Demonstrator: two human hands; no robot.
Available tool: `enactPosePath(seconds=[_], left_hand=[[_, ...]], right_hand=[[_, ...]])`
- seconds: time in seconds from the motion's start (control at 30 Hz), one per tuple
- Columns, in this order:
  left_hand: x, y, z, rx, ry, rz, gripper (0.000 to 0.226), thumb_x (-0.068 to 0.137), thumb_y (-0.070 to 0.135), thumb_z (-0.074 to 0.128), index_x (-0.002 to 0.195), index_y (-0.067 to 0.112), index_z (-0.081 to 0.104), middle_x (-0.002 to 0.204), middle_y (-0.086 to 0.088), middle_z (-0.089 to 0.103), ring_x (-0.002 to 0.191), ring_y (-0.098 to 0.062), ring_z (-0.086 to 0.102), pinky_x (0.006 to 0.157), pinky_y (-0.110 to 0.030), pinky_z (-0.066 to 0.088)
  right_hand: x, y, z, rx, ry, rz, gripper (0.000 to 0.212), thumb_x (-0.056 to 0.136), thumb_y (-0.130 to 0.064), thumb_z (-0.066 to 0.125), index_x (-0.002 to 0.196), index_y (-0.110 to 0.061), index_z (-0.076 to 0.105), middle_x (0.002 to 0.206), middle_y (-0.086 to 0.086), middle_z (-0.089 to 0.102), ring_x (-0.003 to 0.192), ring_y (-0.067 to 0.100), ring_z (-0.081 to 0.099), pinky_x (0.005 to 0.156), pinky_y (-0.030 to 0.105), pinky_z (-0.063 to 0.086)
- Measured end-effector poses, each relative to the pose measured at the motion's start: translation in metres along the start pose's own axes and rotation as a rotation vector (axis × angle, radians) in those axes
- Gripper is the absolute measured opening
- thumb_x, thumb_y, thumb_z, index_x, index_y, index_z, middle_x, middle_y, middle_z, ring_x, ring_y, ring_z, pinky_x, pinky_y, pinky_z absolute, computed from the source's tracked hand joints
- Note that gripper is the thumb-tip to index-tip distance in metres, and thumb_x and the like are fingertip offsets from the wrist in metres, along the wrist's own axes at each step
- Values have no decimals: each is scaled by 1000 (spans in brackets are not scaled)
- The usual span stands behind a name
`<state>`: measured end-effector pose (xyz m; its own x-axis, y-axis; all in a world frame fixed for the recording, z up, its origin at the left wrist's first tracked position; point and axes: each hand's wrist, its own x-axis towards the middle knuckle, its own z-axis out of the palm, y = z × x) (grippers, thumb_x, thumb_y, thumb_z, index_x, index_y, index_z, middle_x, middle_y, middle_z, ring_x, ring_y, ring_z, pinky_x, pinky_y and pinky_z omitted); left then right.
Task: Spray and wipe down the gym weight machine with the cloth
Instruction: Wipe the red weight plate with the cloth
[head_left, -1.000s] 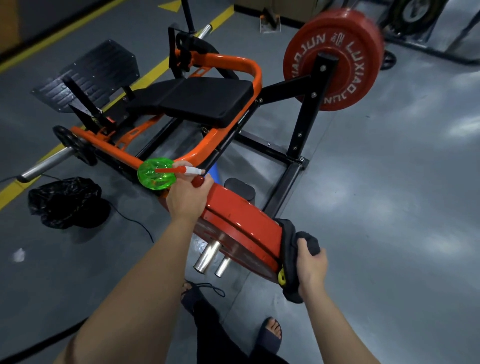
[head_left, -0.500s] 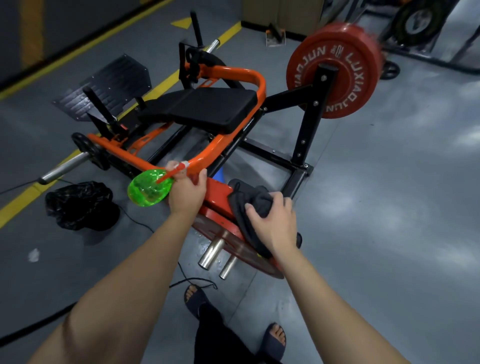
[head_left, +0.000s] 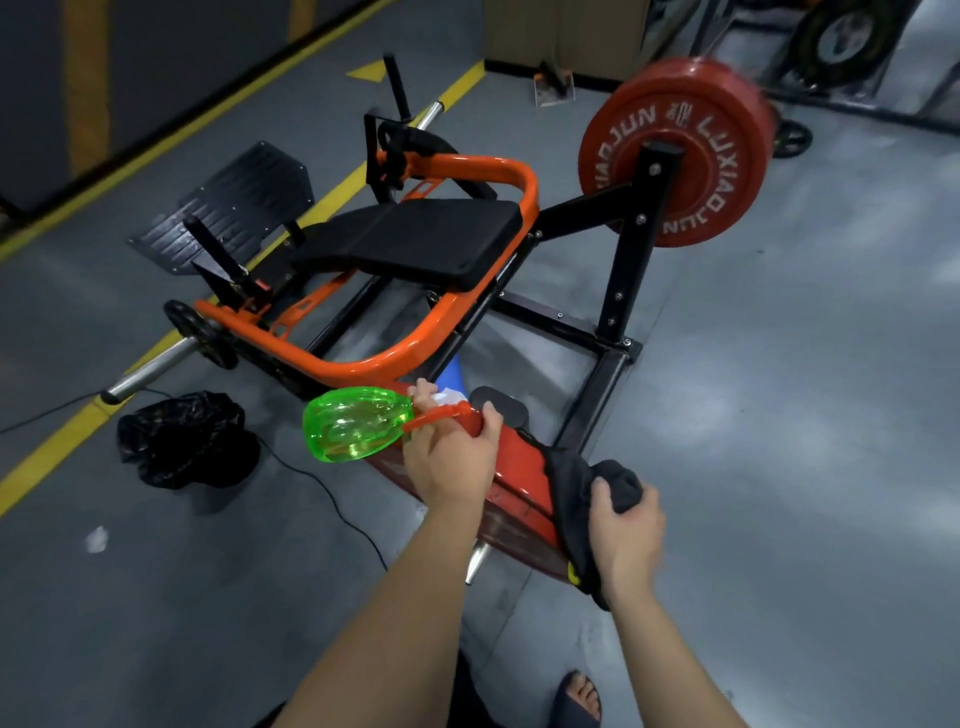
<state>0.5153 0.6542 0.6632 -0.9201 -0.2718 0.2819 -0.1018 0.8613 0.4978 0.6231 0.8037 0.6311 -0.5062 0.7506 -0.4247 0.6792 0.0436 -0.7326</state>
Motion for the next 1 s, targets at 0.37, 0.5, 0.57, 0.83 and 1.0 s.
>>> enactPosePath(seconds=[0.37,0.5,0.57,0.83,1.0], left_hand=[[16,-9,-11,-91,-22,-36,65,90,56,66,129,14,35,104,-7,75,100,-37,69,90,-41,50],[16,-12,-14,-98,-48,-83,63,89,55,66,127,17,33,99,-11,74,100,-38,67,91,-39,49],[18,-10,-14,-96,-52,-74,63,89,56,66,126,19,32,97,-13,73,98,-39,67,90,-40,50],[24,-15,-15,-135,-75,-88,63,88,53,68,127,20,31,99,-13,74,99,-39,67,89,-41,50],[29,-18,-15,-103,-116,-117,65,89,57,66,129,19,32,102,-11,72,104,-38,66,93,-42,49]], right_hand=[[-19,-31,2,48,-128,-378,29,85,-42,72,105,-29,56,109,-3,58,106,19,56,85,32,41],[-9,1,-4,101,4,2,36,89,-42,68,113,-17,58,116,11,65,110,33,62,88,39,47],[-5,1,-3,107,33,191,43,90,-43,66,114,-9,58,117,20,66,109,39,63,89,44,49],[-38,-78,19,-98,-177,-357,44,83,-57,63,115,-28,57,116,-2,55,112,25,55,94,42,49],[-31,-54,18,-50,-120,-508,37,84,-53,68,111,-30,58,109,-8,56,108,17,54,91,38,48]])
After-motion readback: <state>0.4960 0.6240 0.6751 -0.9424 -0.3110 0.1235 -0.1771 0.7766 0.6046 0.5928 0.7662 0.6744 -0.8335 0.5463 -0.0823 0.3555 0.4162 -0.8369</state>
